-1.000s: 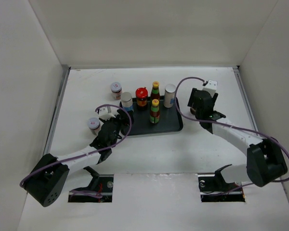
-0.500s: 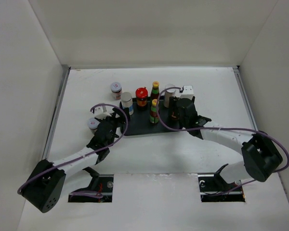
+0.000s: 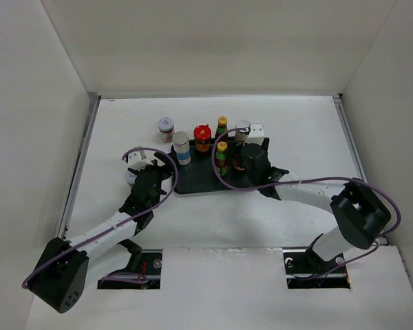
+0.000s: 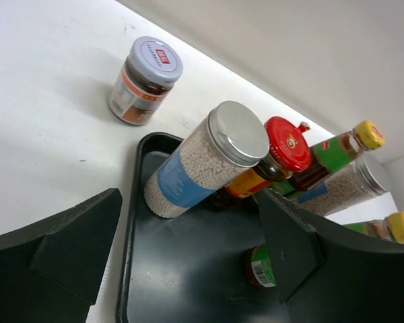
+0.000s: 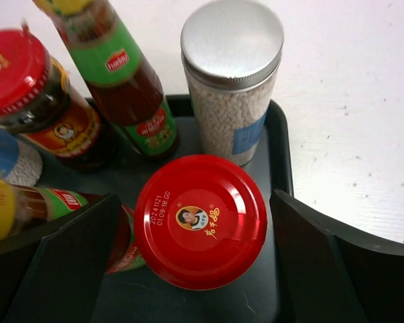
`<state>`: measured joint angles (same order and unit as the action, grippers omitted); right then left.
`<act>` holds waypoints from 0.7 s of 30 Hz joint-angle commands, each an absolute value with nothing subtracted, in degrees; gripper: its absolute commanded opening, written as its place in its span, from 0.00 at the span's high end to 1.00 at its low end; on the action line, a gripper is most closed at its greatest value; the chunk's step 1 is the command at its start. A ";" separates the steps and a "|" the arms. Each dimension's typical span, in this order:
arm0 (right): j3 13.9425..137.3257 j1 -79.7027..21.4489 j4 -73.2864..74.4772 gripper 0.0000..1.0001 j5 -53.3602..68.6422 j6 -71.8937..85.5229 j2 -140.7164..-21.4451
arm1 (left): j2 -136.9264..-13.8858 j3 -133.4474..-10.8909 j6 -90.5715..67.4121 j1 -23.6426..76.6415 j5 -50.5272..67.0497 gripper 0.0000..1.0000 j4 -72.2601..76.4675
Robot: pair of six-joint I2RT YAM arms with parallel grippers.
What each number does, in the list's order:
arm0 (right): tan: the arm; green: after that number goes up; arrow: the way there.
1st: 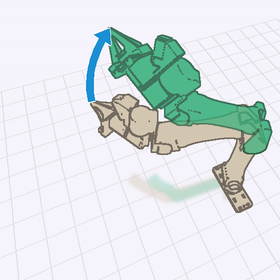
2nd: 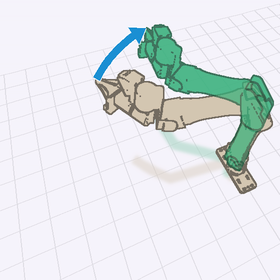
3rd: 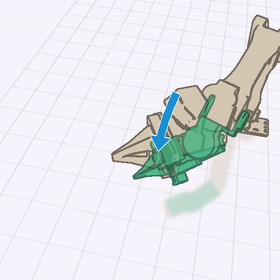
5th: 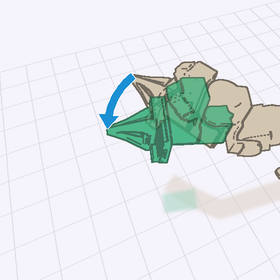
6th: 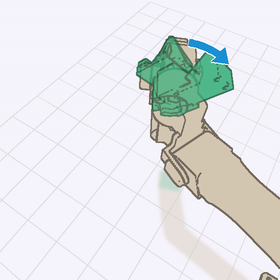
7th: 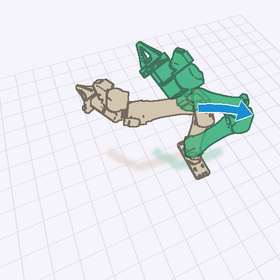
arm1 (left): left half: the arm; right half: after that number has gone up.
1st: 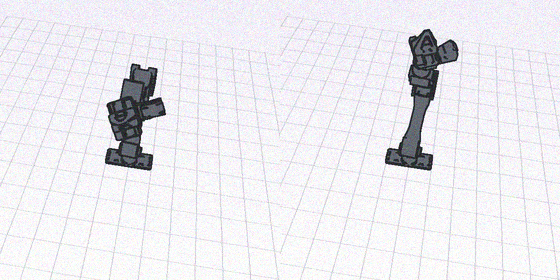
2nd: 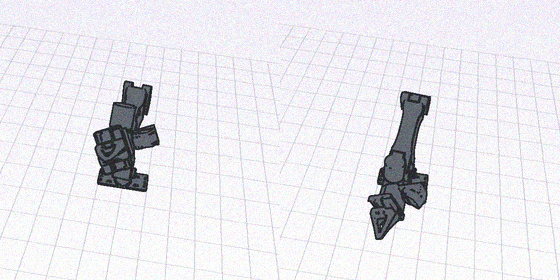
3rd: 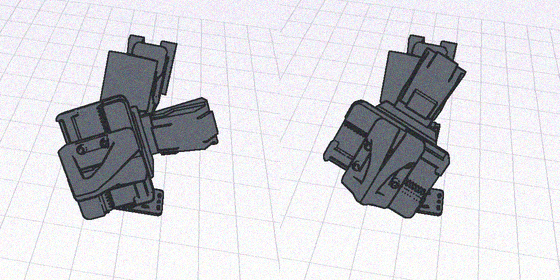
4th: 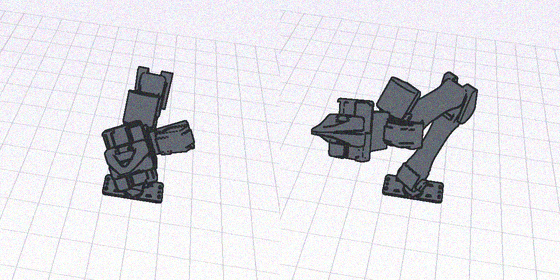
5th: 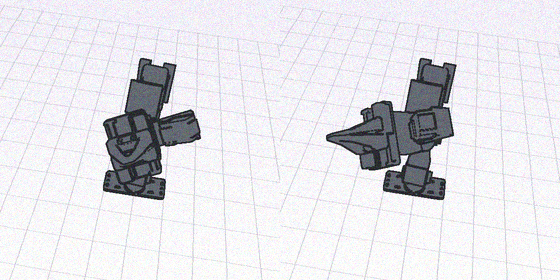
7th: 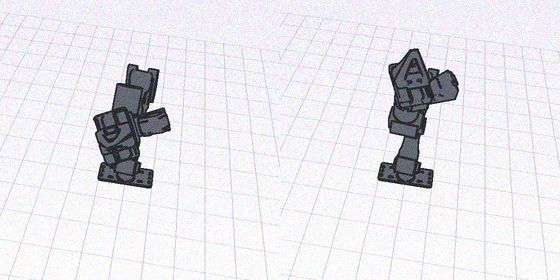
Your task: Organize the condiment bottles
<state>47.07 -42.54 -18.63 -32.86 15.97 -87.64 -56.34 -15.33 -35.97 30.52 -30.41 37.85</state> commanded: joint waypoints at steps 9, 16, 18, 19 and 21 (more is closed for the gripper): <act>35.79 -44.51 -27.33 0.00 -39.99 21.87 -68.66 | -61.95 -35.22 -34.28 25.54 -32.96 0.18 18.83; 31.03 -44.43 -30.58 0.00 -37.62 24.52 -65.66 | -75.91 -55.60 -31.38 19.74 -30.60 0.20 1.18; 30.33 -44.43 -31.29 0.00 -37.53 25.22 -65.48 | -80.84 -62.20 -30.33 18.42 -28.05 0.19 -4.98; 29.97 -44.43 -31.46 0.00 -37.79 25.31 -65.22 | -82.95 -64.40 -29.97 17.80 -26.82 0.19 -7.01; 29.18 -44.51 -32.25 0.00 -38.41 25.05 -64.43 | -86.38 -67.40 -29.71 17.10 -25.05 0.19 -8.87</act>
<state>29.69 -43.97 -26.96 -37.89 23.64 -66.32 -83.68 -63.09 -31.86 18.11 -28.86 0.19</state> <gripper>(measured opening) 0.998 0.807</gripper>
